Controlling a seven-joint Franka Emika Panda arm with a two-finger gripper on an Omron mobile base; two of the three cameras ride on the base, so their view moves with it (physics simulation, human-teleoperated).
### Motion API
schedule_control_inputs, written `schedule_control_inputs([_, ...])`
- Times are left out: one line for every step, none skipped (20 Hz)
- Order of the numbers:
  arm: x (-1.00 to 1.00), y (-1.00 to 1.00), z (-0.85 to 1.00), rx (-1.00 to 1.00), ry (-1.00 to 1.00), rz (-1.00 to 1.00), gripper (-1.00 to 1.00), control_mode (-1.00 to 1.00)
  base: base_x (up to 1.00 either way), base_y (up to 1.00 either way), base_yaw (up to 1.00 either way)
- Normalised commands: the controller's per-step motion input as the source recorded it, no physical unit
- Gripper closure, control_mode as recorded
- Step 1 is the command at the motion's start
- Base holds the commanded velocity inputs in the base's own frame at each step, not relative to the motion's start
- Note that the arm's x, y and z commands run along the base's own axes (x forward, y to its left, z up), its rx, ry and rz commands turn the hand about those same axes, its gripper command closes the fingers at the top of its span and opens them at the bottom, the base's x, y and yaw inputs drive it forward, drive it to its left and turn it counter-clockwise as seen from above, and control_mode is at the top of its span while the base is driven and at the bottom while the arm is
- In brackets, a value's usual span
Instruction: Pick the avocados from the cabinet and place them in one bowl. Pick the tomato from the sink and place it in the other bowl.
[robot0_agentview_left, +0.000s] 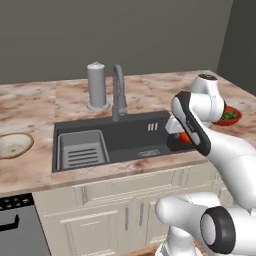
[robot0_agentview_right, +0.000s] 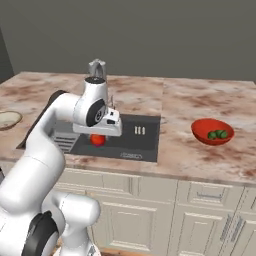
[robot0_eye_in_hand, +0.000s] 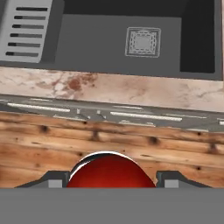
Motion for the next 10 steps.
schedule_control_inputs([0.00, 0.00, 0.00, 0.00, 0.00, 0.00, 1.00, 1.00, -0.44, 0.88, 0.00])
schedule_control_inputs([0.00, 0.00, 0.00, 0.00, 0.00, 0.00, 1.00, 1.00, -0.27, 1.00, 0.00])
schedule_control_inputs([0.00, 0.00, 0.00, 0.00, 0.00, 0.00, 1.00, 1.00, -0.14, 1.00, 0.00])
schedule_control_inputs([0.00, 0.00, 0.00, 0.00, 0.00, 0.00, 1.00, 1.00, -0.17, 1.00, 0.00])
schedule_control_inputs([0.00, 0.00, 0.00, 0.00, 0.00, 0.00, 1.00, 1.00, -0.19, 1.00, 0.00])
schedule_control_inputs([0.00, 0.00, 0.00, 0.00, 0.00, 0.00, 1.00, 1.00, -0.16, 1.00, 0.00])
schedule_control_inputs([0.00, 0.00, 0.00, 0.00, 0.00, 0.00, 1.00, 1.00, -0.10, 1.00, 0.00])
schedule_control_inputs([0.00, 0.00, 0.00, 0.00, 0.00, 0.00, 1.00, 1.00, 0.00, 1.00, 0.00])
schedule_control_inputs([0.00, 0.00, 0.00, 0.00, 0.00, 0.00, 1.00, 1.00, 0.00, 1.00, 0.00])
schedule_control_inputs([0.00, 0.00, 0.00, 0.00, 0.00, 0.00, 1.00, 1.00, 0.00, 1.00, 0.00])
